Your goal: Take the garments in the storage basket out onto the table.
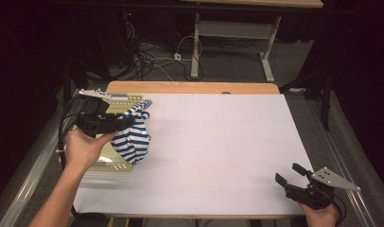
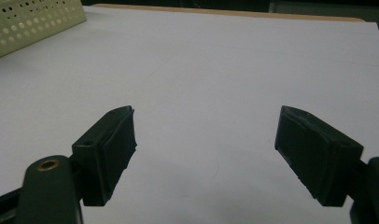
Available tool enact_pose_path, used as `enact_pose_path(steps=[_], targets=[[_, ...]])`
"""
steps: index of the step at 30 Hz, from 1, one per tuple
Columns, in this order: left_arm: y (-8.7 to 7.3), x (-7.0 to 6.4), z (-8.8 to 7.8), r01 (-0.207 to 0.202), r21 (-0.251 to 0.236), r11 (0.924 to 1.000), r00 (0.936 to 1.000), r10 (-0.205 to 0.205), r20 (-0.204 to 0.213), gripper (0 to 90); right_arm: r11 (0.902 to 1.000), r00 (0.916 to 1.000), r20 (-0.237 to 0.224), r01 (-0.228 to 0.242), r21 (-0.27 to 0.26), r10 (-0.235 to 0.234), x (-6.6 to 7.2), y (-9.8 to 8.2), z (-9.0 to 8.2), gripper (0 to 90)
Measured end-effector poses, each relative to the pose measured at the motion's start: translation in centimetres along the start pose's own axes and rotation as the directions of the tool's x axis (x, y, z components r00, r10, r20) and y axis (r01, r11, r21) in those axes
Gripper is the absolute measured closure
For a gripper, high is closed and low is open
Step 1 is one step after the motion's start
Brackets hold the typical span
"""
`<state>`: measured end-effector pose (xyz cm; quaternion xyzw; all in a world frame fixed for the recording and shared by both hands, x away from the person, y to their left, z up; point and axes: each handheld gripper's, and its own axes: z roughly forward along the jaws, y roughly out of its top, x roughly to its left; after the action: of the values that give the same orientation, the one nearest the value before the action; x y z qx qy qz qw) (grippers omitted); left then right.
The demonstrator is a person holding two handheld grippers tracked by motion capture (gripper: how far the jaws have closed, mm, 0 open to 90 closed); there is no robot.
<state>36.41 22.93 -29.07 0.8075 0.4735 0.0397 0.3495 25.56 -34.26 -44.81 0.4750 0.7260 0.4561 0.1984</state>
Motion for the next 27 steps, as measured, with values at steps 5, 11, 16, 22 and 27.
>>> enact_pose_path(steps=[5,11,16,22,27], targets=[[1.0,-1.0,1.0,-0.025,-0.004,0.9997,0.9994,0.025,0.025,68.2,1.0000,1.0000,-0.001,0.001,-0.003,-0.001,0.0,0.0,0.0,21.3],[2.1,-2.3,2.3,-0.056,-0.005,0.9984,0.9970,0.056,0.054,68.1,1.0000,1.0000,-0.001,0.004,-0.003,-0.004,0.0,0.0,0.0,21.3],[2.9,-3.2,3.4,-0.077,-0.008,0.9970,0.9941,0.077,0.077,68.1,1.0000,1.0000,-0.003,-0.002,-0.001,0.002,0.0,0.0,0.0,21.3],[3.6,-4.2,4.7,-0.100,-0.005,0.9950,0.9897,0.100,0.103,68.1,1.0000,1.0000,-0.001,0.001,-0.003,-0.001,0.0,0.0,0.0,21.3],[4.2,-4.9,5.8,-0.113,-0.006,0.9936,0.9861,0.112,0.122,68.0,1.0000,1.0000,-0.003,-0.003,0.000,0.003,-0.1,0.0,0.0,21.3]])
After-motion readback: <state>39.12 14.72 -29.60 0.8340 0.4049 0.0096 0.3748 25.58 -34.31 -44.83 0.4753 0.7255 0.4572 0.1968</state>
